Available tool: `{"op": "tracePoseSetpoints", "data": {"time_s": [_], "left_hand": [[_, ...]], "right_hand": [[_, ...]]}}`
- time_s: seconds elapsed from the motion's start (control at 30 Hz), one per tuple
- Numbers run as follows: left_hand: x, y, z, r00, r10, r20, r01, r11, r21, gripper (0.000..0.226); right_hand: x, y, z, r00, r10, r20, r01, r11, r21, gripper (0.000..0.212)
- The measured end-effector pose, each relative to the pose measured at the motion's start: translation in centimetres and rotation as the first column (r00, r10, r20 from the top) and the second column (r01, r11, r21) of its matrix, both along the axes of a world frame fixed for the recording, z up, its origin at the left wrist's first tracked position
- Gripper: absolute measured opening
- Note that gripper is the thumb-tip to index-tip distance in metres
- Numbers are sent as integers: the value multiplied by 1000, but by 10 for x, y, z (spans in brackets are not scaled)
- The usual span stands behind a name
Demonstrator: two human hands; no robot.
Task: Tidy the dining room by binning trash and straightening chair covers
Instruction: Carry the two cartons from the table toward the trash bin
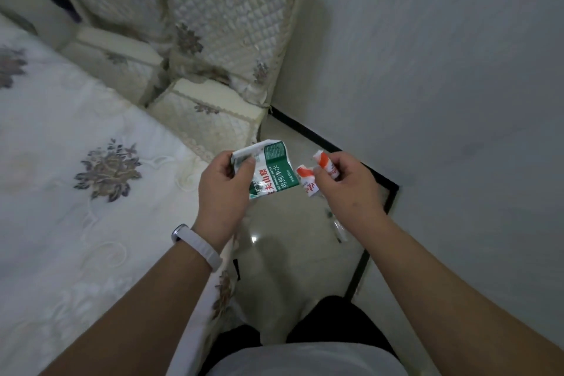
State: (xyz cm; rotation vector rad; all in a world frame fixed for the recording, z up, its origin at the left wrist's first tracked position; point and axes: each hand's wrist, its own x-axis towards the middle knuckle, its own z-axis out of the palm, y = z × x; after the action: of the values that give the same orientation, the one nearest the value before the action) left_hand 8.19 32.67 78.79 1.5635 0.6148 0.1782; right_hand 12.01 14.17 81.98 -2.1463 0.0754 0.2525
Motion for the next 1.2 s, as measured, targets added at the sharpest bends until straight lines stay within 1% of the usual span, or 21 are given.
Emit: {"op": "tracePoseSetpoints", "data": {"time_s": [0.1, 0.2, 0.27, 0.37, 0.43, 0.53, 0.6, 0.67, 0.77, 0.83, 0.9, 0.97, 1.07, 1.13, 1.2], "left_hand": [[-1, 11, -3, 990, 132, -38, -134, 990, -49, 10], [1, 19, -4, 962, 265, -67, -269, 962, -46, 11], [2, 20, 0, 934, 349, -74, -351, 936, -22, 10], [1, 15, 12, 865, 497, -72, -498, 867, 4, 12], [-3, 10, 21, 813, 577, -70, -578, 816, 20, 13], [-17, 4, 33, 751, 657, -64, -654, 753, 68, 14], [-33, 3, 42, 703, 709, -60, -703, 705, 95, 17], [-58, 4, 51, 634, 772, -44, -766, 635, 105, 19], [-104, 4, 60, 499, 866, -21, -860, 498, 107, 18], [-138, 3, 62, 396, 918, -6, -914, 395, 98, 16], [-175, 1, 61, 313, 950, 5, -946, 311, 92, 16], [-212, -4, 60, 252, 968, 18, -964, 250, 87, 17], [-268, -9, 58, 149, 989, 16, -986, 148, 82, 18], [-304, -11, 57, 79, 997, 7, -996, 78, 49, 15], [-339, -12, 54, 32, 999, 3, -999, 32, 16, 16]], "right_hand": [[23, 17, -5, 996, 84, -39, -82, 996, 44, 13], [52, 36, -9, 987, 153, -58, -144, 980, 138, 10], [69, 47, -7, 968, 244, -58, -229, 953, 196, 11], [90, 61, 3, 903, 427, -48, -405, 883, 238, 12], [105, 68, 8, 854, 519, -34, -496, 832, 248, 12], [119, 85, 12, 800, 600, -6, -578, 774, 258, 20], [117, 100, 13, 769, 639, 9, -619, 742, 257, 22], [103, 117, 16, 721, 693, 0, -666, 694, 273, 22], [68, 143, 20, 593, 805, 6, -775, 569, 275, 20], [39, 159, 25, 516, 857, 12, -825, 493, 277, 20], [6, 172, 28, 436, 900, 16, -867, 415, 277, 17], [-31, 182, 31, 372, 928, 3, -897, 359, 258, 13], [-87, 194, 37, 272, 962, 1, -942, 266, 205, 17], [-126, 203, 40, 205, 979, 4, -965, 201, 167, 18], [-163, 212, 44, 168, 986, 9, -975, 165, 150, 16]]}}
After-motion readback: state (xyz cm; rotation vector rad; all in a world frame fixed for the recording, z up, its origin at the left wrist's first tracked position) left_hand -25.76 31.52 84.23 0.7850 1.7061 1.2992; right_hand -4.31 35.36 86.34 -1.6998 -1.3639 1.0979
